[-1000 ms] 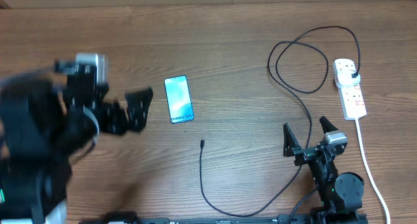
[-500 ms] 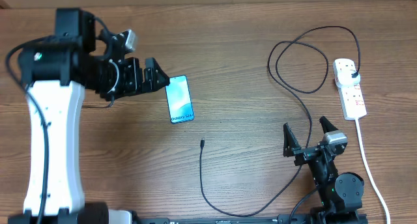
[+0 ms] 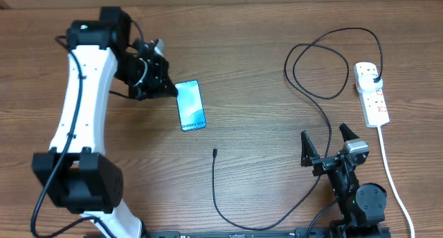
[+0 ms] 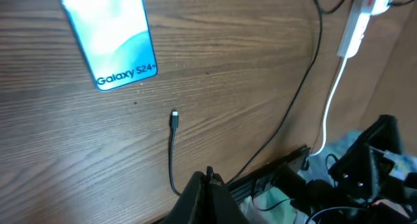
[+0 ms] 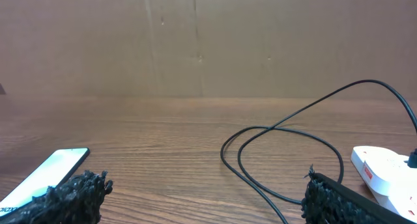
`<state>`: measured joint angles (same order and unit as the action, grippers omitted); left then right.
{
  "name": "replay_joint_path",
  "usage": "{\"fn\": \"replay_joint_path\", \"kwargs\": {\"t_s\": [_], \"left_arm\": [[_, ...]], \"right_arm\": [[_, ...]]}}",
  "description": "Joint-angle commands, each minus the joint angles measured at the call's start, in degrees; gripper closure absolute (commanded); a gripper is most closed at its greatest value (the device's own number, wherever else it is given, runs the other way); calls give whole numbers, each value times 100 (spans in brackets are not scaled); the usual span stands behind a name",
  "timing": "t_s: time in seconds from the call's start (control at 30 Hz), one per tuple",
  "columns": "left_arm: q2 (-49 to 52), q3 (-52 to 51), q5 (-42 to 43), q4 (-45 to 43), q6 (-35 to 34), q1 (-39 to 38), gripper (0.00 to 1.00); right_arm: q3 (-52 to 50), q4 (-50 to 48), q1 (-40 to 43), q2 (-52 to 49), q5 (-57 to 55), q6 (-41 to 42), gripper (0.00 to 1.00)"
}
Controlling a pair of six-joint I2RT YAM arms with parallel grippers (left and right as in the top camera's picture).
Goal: Plug charger to phone and switch on socket
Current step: 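Move the left gripper over the phone's top edge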
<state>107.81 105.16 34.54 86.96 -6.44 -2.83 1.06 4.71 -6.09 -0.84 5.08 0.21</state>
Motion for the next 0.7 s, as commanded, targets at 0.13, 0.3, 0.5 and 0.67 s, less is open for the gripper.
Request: {"fn": "replay_joint_path", "kwargs": {"t_s": [0.13,0.3,0.5,0.67], "left_arm": [[225,101,-970,-243,-551,-527,96],[236,101,-2579,-450,-1513,-896,54],[251,94,-3241,-651,-2111,-1119,0],[313,94,-3316,-848,-2218,-1261,0]], "right_arm": [[-61,-26,-28,70,-46,-9,0],[-61,-26,-28,70,-46,-9,0],[-61,-28,-28,70,-46,-9,0],[-61,-28,-28,70,-46,-9,0]]}}
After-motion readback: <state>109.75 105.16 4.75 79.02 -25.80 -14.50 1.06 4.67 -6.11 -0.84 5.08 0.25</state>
